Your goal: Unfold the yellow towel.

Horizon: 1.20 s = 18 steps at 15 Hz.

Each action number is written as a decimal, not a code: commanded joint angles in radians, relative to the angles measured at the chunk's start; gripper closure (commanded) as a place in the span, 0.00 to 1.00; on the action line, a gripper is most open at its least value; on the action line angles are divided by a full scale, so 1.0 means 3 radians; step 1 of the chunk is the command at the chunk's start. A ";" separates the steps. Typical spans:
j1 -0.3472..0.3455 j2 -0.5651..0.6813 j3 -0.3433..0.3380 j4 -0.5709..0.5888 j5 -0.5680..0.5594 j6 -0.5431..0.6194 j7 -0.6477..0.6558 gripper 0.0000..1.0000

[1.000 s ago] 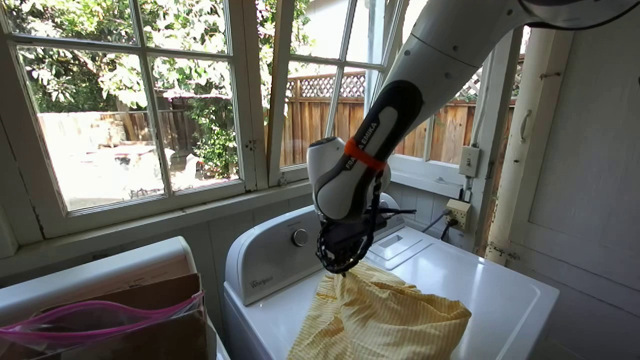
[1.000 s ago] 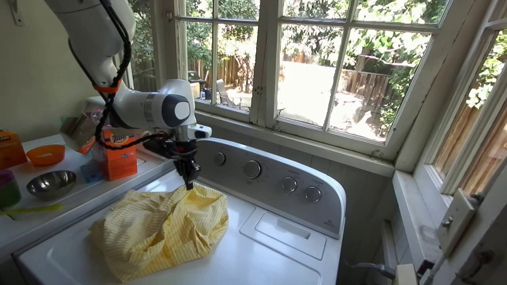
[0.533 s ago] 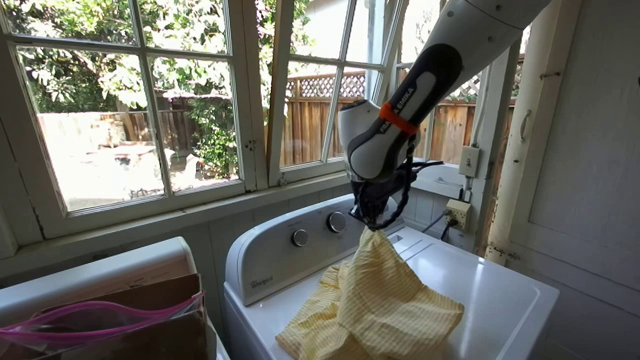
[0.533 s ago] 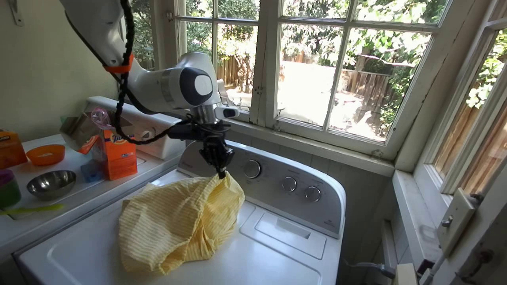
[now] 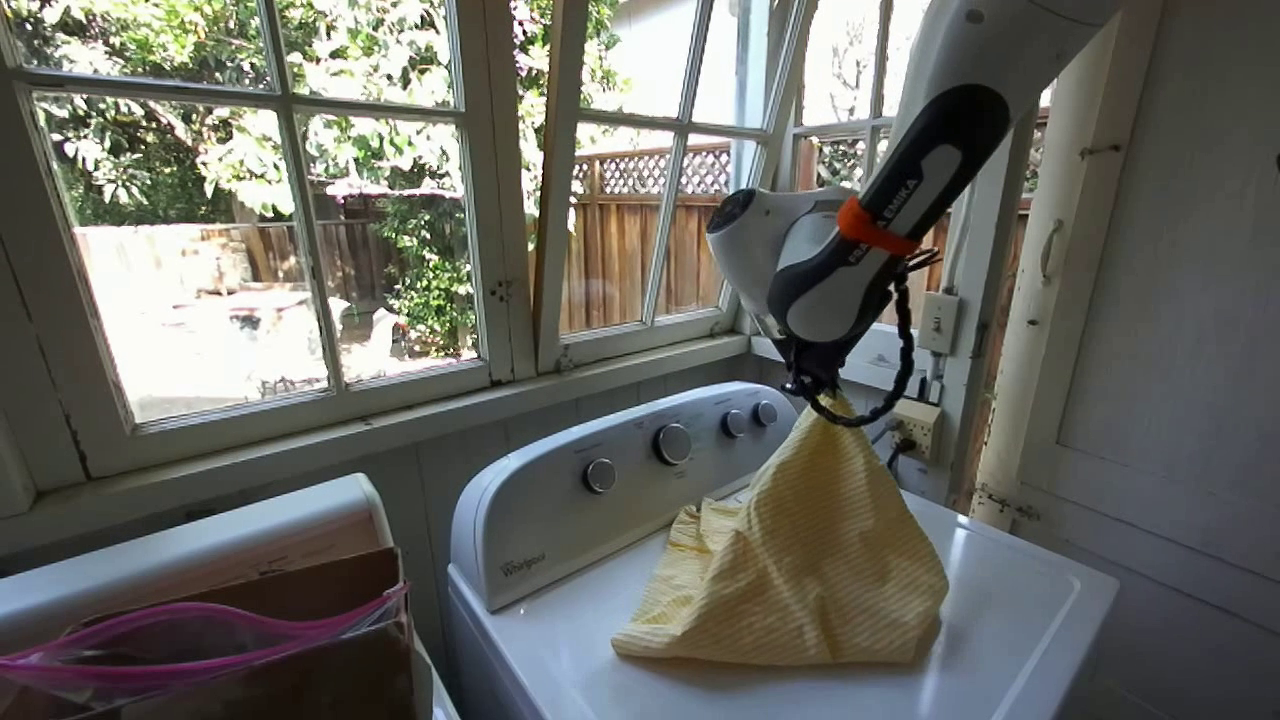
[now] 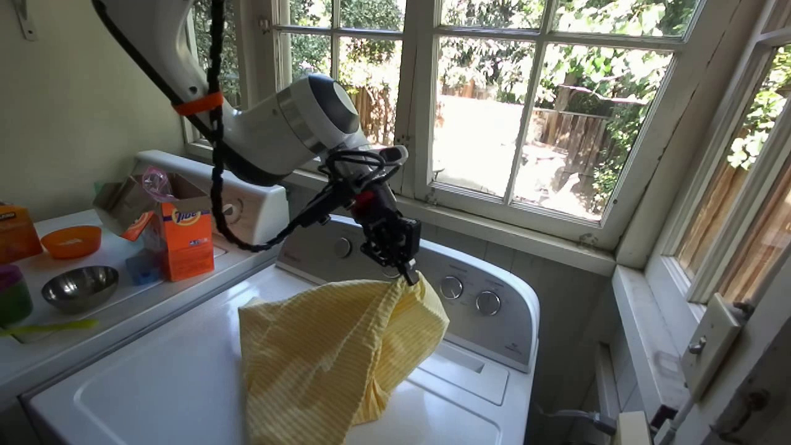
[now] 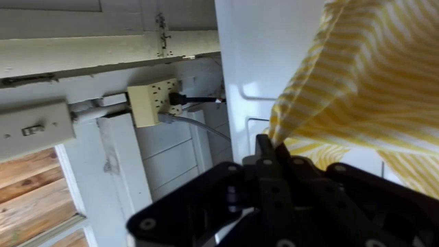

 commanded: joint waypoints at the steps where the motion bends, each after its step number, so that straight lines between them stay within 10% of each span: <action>1: -0.0075 -0.0025 0.0055 -0.0058 -0.0640 -0.0193 0.0832 1.00; 16: -0.0579 0.0429 0.0309 -0.0130 -0.0436 0.0118 0.2209 1.00; 17: -0.0589 0.0455 0.0305 -0.0159 -0.0452 0.0226 0.2260 0.73; 18: -0.0588 0.0466 0.0304 -0.0182 -0.0490 0.0312 0.2283 0.71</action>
